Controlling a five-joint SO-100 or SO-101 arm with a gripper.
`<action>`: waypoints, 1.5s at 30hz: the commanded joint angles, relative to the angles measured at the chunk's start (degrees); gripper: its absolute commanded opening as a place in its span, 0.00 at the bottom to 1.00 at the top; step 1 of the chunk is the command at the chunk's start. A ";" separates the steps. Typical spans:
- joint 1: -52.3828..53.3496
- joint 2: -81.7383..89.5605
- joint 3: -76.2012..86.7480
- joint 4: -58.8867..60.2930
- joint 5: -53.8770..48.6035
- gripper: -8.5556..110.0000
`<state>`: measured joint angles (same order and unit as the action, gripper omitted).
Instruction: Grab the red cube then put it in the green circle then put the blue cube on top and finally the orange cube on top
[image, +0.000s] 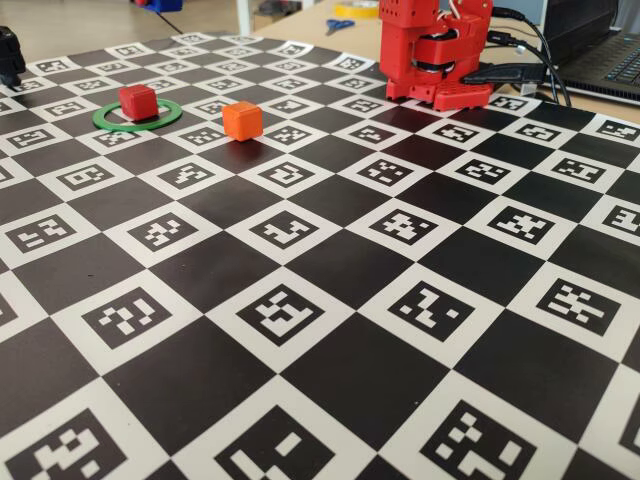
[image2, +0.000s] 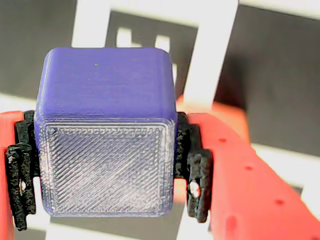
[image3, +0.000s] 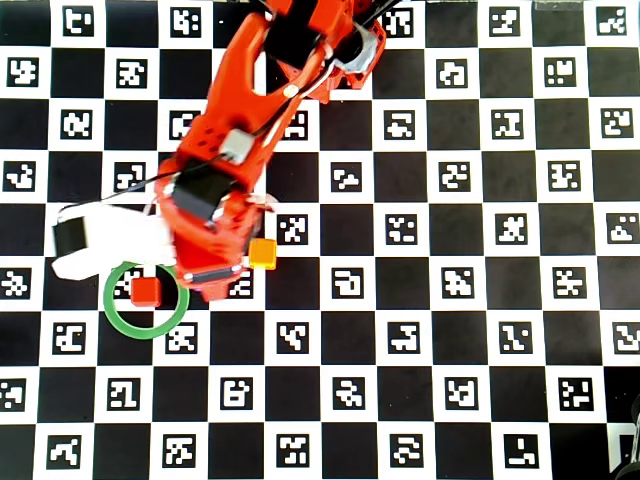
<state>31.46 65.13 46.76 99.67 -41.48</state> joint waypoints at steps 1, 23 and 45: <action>2.64 -1.76 -10.46 5.80 -2.37 0.06; 7.47 -24.61 -30.23 5.80 -6.68 0.06; 8.53 -26.37 -30.06 5.89 -5.19 0.06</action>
<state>39.11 37.00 21.71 99.84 -46.67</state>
